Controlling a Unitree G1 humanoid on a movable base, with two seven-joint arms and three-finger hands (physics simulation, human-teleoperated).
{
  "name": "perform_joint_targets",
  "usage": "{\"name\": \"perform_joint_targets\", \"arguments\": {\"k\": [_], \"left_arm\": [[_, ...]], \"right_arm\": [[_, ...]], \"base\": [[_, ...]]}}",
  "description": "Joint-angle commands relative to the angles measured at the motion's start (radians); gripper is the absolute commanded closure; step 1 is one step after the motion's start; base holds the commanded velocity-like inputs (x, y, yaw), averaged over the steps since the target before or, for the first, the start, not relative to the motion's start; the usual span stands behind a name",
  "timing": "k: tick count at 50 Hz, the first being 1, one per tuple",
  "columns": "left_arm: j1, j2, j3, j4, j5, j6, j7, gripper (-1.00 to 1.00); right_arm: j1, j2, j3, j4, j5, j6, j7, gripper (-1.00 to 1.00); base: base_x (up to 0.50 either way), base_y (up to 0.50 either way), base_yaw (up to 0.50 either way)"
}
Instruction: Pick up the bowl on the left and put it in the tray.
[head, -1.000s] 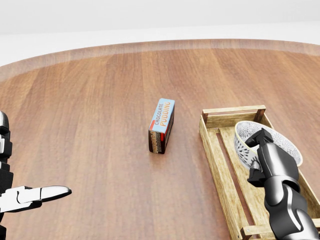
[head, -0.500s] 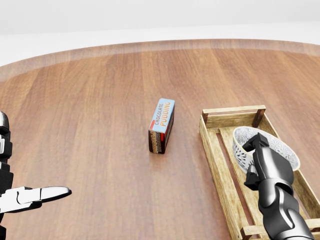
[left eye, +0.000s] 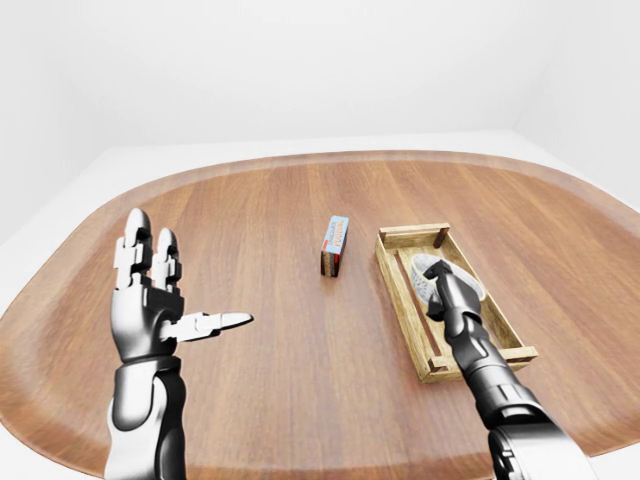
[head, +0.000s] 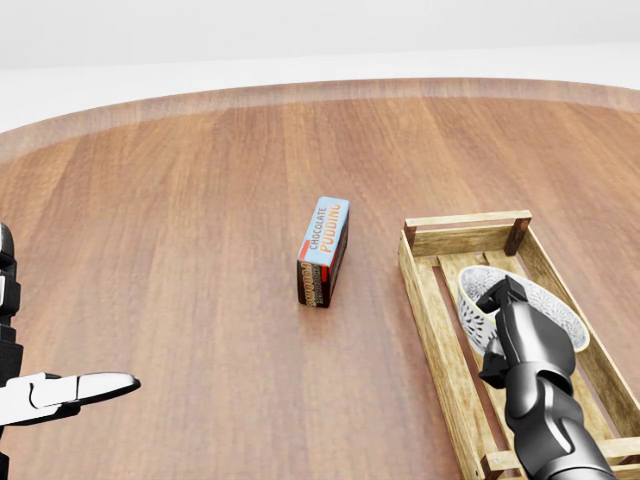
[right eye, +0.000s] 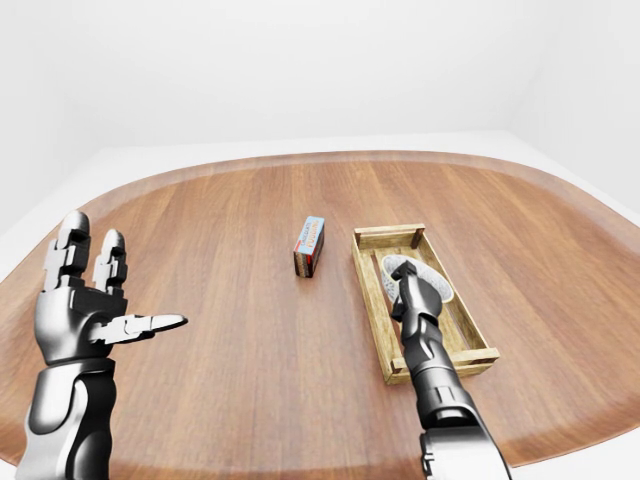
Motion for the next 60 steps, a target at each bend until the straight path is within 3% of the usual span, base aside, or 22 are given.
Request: {"name": "perform_joint_targets", "arguments": {"k": [1,29,30,31,33,49,60], "left_arm": [[-0.019,-0.007,-0.039,0.115,0.013,0.0,-0.003,-1.0],[-0.017,-0.008,-0.04,0.107,0.012,0.0,-0.003,-1.0],[-0.017,-0.008,-0.04,0.108,0.012,0.0,-0.003,-1.0],[-0.017,-0.008,-0.041,0.109,0.013,0.0,-0.003,-1.0],[-0.02,-0.008,-0.041,0.115,0.013,0.0,-0.003,-1.0],[-0.02,-0.007,-0.041,0.114,0.013,0.0,-0.002,-1.0],[-0.022,-0.008,-0.048,0.128,0.02,0.0,-0.001,-1.0]], "right_arm": [[-0.038,-0.003,-0.002,0.1,-0.037,0.0,-0.029,1.0],[-0.036,0.002,0.011,0.128,-0.037,0.0,-0.02,1.0],[-0.034,0.002,0.011,0.126,-0.036,0.0,-0.019,0.96],[-0.033,0.002,0.012,0.124,-0.037,0.0,-0.018,0.46],[-0.029,0.002,0.011,0.122,-0.035,0.0,-0.014,-1.0],[0.017,0.015,0.01,0.0,-0.06,0.0,0.034,-1.0],[0.09,0.007,-0.018,-0.268,-0.113,0.0,0.145,-1.0]], "base": [[0.0,0.0,0.0],[0.0,0.0,0.0],[0.0,0.0,0.0],[0.0,0.0,0.0],[0.0,0.0,0.0],[0.0,0.0,0.0],[0.0,0.0,0.0]]}}
